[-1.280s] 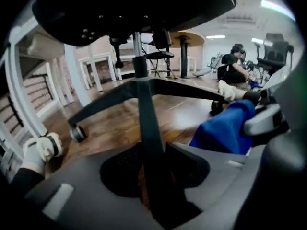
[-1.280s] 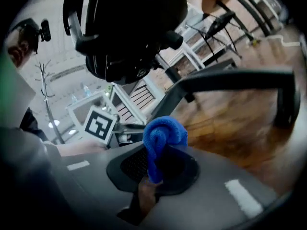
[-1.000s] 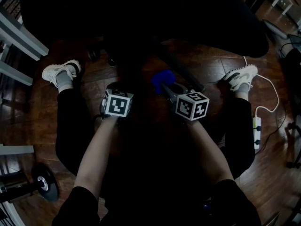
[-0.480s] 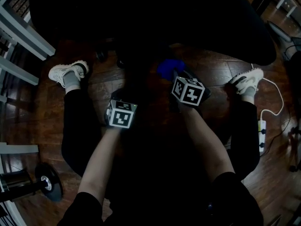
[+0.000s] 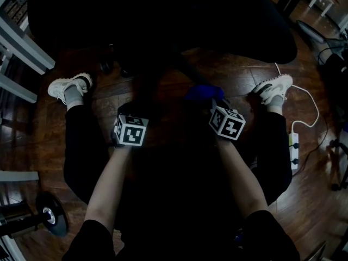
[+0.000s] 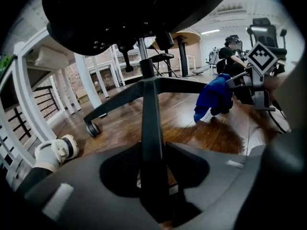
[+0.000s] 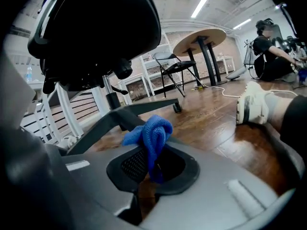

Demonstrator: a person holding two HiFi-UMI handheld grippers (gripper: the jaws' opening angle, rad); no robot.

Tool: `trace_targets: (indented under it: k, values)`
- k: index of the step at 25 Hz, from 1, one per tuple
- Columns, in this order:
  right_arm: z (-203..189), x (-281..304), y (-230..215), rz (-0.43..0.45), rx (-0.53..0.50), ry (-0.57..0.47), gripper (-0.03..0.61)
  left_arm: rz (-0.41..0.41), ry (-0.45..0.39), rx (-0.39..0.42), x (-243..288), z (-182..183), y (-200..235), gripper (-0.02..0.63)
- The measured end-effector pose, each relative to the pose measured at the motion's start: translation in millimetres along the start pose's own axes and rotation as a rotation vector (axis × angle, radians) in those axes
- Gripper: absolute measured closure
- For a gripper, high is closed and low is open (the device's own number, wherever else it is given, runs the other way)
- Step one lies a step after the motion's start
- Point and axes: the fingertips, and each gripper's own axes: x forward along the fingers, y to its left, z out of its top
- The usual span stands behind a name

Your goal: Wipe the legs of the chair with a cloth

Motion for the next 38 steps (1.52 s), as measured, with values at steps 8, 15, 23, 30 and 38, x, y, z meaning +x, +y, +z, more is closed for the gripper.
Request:
trace_targets:
  k: [8, 15, 23, 30, 38]
  values:
    - [-9, -29, -44, -0.068, 0.020, 0.006, 0.531, -0.002, -0.083, -0.028, -17, 7, 5, 0.460]
    - [-12, -50, -66, -0.090, -0.040, -0.020, 0.532, 0.001, -0.267, -0.064, -48, 44, -12, 0.503]
    - [56, -40, 29, 0.151, -0.204, -0.177, 0.532, -0.187, -0.353, -0.112, -51, 62, -54, 0.506]
    - [96, 25, 86, 0.201, -0.295, -0.175, 0.532, -0.218, -0.350, -0.043, -59, 68, -80, 0.508]
    - [98, 82, 100, 0.160, -0.338, -0.020, 0.531, -0.242, -0.303, -0.010, -64, 50, -86, 0.509]
